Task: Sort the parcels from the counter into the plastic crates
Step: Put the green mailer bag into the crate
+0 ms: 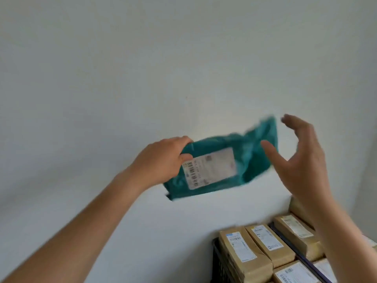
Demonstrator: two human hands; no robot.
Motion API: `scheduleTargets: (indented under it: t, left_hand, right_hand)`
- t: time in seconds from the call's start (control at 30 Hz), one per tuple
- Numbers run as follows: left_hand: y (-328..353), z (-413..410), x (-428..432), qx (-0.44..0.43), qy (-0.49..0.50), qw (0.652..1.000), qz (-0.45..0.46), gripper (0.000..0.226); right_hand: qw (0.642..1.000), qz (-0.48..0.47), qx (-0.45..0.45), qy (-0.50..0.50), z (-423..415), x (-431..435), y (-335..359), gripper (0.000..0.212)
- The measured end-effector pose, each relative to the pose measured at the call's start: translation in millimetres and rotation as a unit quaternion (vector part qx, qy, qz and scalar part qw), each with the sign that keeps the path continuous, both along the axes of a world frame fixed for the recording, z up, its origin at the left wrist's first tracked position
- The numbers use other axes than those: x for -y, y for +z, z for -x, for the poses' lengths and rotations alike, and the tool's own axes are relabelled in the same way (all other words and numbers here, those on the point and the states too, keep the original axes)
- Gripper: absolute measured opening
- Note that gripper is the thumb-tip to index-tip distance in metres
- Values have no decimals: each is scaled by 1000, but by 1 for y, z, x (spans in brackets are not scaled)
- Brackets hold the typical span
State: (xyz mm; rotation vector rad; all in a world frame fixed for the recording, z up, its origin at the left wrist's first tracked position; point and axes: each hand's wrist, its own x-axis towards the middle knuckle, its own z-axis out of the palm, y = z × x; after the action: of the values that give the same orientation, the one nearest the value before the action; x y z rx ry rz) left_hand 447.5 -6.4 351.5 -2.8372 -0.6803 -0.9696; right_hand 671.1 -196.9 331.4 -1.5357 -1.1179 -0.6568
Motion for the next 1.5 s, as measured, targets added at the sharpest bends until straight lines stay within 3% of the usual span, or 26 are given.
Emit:
scheduleTargets:
  t: [0.03,0.1,0.17,0.23,0.3,0.33,0.4,0.47,0.5,0.57,0.63,0.7,0.83,0.97,1.13,1.27,1.5]
  left_hand:
    - [11,-2,-2,-71,18,993,-95,26]
    - [25,-12,-3,-173,7,944,-282,24]
    - [34,-21,2,-212,-28,901,-377,20]
    - [44,-29,8,-207,-66,888,-406,19]
    - [51,-33,11,-143,-98,889,-423,25]
    - [49,-34,8,-68,-113,896,-424,31]
    - [37,-31,5,131,-111,929,-329,43]
    - [13,-27,6,284,-87,952,-77,63]
    - [-1,-26,6,305,-85,945,85,76]
    - [-26,-27,5,270,-117,889,350,89]
    - [-48,-30,5,198,-170,849,460,63]
    - [-63,-30,6,188,-184,837,480,37]
    - [-61,-21,2,208,-214,799,522,38]
    - [-45,-10,4,192,-237,805,509,37]
    - [-26,2,17,191,-291,797,494,36]
    - [-10,16,33,183,-348,798,457,30]
    - [6,32,44,180,-405,785,433,35]
  right_hand:
    - [997,53,55,-3,3,1,7,74]
    - [974,190,125,11,11,-7,14,86]
    - [937,325,108,74,19,-22,11,89]
    - [910,389,72,119,18,-37,1,58]
    - [934,333,32,124,14,-45,-9,16]
    - [949,289,1,124,10,-47,-14,9]
    - [965,214,-74,133,5,-49,-24,11]
    - [957,151,-174,175,5,-48,-30,11]
    - [944,127,-226,204,6,-48,-33,11]
    - [913,98,-303,256,10,-49,-38,14]
    - [895,92,-329,288,14,-49,-39,17]
    - [888,109,-331,301,16,-49,-39,20]
    - [850,151,-348,365,16,-43,-35,32]
    - [808,144,-371,435,13,-37,-24,48]
    - [779,116,-369,494,20,-23,-11,47]
    - [771,83,-337,534,34,-2,1,42]
    - [790,40,-261,553,57,20,16,41]
